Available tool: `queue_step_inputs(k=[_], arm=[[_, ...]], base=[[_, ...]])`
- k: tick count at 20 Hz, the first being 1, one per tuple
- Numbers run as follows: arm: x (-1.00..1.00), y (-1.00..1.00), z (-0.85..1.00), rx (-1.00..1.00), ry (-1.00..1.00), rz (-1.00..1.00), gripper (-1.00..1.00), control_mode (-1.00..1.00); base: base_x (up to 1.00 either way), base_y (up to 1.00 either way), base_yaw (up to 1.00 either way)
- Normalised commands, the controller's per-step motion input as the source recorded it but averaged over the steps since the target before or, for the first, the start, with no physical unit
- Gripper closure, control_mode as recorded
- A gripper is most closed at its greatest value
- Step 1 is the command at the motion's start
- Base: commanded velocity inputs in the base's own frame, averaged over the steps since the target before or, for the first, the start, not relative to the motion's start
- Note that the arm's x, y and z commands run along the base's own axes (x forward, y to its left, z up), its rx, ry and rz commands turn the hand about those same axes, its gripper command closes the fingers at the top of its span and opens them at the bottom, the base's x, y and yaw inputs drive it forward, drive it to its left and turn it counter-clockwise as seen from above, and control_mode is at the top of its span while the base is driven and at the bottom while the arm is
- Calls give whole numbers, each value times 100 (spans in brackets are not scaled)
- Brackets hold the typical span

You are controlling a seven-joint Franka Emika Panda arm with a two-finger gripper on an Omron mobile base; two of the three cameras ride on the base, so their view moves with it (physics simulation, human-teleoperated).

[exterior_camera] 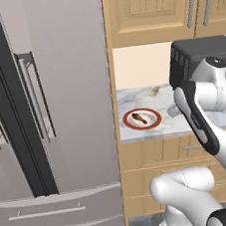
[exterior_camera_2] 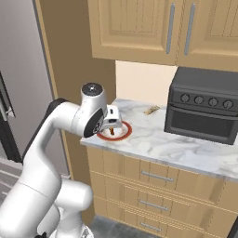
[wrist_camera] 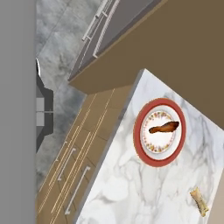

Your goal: Pick the chicken drumstick from the counter and place it in the microwave. Then turn on the microwave.

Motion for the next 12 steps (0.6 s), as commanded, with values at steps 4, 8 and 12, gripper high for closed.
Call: queue_step_inputs(k=[4, 8, 12], arm=[[29, -4, -4, 0, 0, 0, 100, -100], [34, 0, 0, 0, 0, 0, 100, -100], [37, 0, 0, 0, 1, 0, -100, -100]], base=[[0, 0, 0], [0, 0, 0], [0, 0, 0]])
